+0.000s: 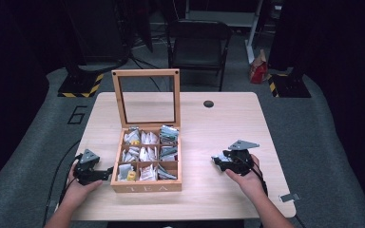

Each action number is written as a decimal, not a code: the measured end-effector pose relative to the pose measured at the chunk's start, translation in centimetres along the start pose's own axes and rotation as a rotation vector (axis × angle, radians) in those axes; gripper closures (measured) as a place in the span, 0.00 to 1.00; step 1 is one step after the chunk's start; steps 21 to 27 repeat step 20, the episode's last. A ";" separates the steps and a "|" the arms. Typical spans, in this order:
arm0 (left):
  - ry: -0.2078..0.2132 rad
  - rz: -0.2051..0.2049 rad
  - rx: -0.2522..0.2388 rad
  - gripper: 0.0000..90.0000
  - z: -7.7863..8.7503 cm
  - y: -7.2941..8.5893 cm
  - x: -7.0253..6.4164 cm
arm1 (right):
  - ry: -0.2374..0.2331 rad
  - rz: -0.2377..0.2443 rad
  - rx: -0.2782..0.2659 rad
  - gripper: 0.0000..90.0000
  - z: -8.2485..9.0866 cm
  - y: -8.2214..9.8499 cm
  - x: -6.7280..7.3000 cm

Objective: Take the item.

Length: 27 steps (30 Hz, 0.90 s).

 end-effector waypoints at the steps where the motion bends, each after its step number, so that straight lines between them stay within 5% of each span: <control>1: 0.000 0.000 0.000 0.18 0.0 0.0 0.0 | -0.003 -0.002 0.002 0.50 0.1 0.0 0.1; 19: 0.000 0.000 0.000 0.18 0.0 0.0 0.0 | -0.011 0.087 -0.007 0.47 -0.2 0.7 1.8; 27: 0.000 0.000 0.000 0.18 0.0 0.0 0.0 | -0.012 0.077 -0.004 0.46 -0.2 0.9 2.0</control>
Point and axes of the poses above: each handheld gripper's, and its own axes: z roughly backward along the jaws, y roughly out of its underside, x roughly to its left, the point moved 6 cm from there along -z, roughly forward along the jaws, and after that the axes turned 1 degree about -z, right-handed, at the moved point
